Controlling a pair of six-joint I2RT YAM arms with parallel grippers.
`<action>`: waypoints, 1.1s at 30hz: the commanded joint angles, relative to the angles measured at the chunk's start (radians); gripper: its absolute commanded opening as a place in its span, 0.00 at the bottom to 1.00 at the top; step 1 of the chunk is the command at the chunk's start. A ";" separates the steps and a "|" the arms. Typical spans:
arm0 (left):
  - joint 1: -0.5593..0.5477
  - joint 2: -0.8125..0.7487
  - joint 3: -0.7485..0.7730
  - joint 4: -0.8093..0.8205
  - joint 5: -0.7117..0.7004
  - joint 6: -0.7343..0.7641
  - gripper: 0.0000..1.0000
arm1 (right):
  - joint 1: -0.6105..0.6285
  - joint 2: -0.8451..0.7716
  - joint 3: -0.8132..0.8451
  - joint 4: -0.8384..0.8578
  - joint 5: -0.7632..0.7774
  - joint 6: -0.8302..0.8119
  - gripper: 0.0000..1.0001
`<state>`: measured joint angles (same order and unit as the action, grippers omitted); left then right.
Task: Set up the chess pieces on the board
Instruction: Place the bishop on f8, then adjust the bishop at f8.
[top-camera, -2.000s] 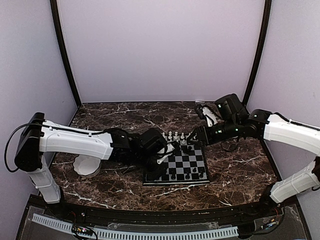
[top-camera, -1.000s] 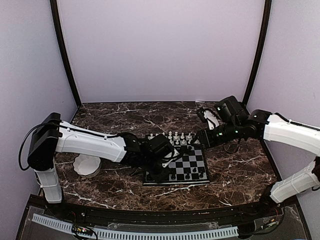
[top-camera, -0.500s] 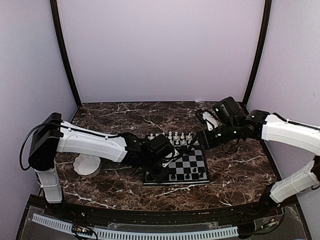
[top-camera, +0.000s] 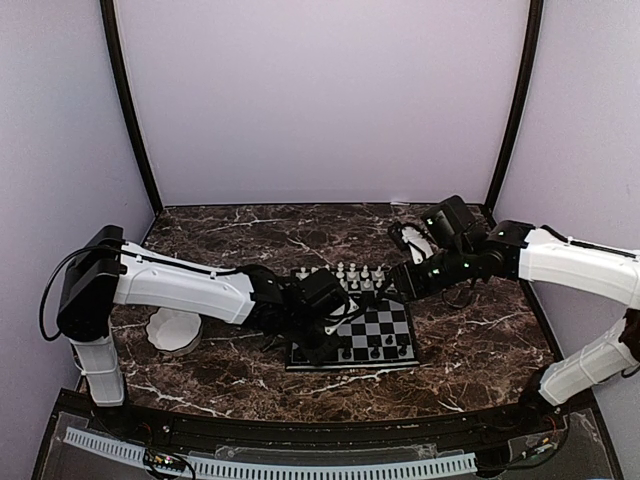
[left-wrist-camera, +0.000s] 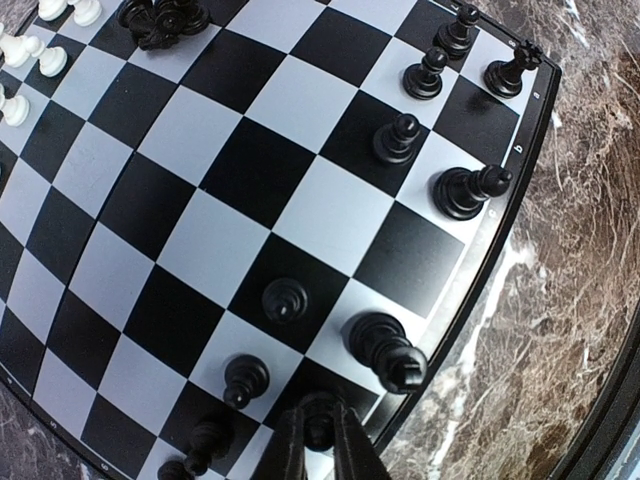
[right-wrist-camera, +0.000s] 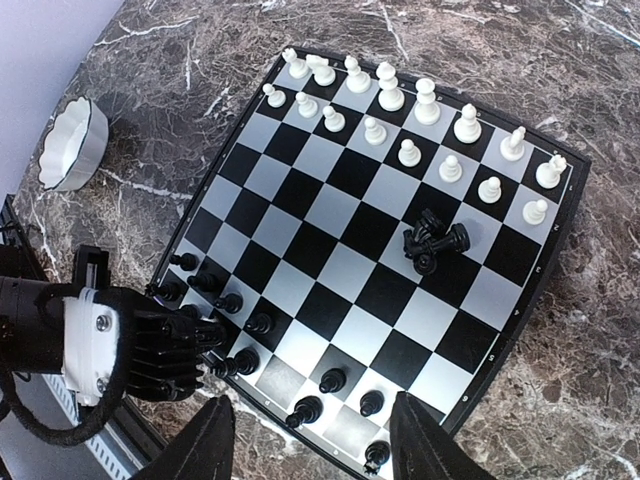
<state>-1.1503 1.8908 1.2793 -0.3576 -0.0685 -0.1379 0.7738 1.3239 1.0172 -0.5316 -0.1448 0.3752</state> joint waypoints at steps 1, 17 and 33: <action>-0.005 -0.004 0.043 -0.051 0.001 0.019 0.13 | -0.008 0.000 0.030 0.013 0.019 -0.016 0.55; -0.005 -0.020 0.068 -0.098 0.014 0.038 0.19 | -0.028 0.028 0.047 0.025 0.003 -0.036 0.55; 0.007 0.033 0.096 -0.104 0.054 0.021 0.18 | -0.034 0.037 0.040 0.027 -0.008 -0.035 0.55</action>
<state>-1.1481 1.9095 1.3457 -0.4252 -0.0345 -0.1120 0.7467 1.3617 1.0363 -0.5240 -0.1421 0.3477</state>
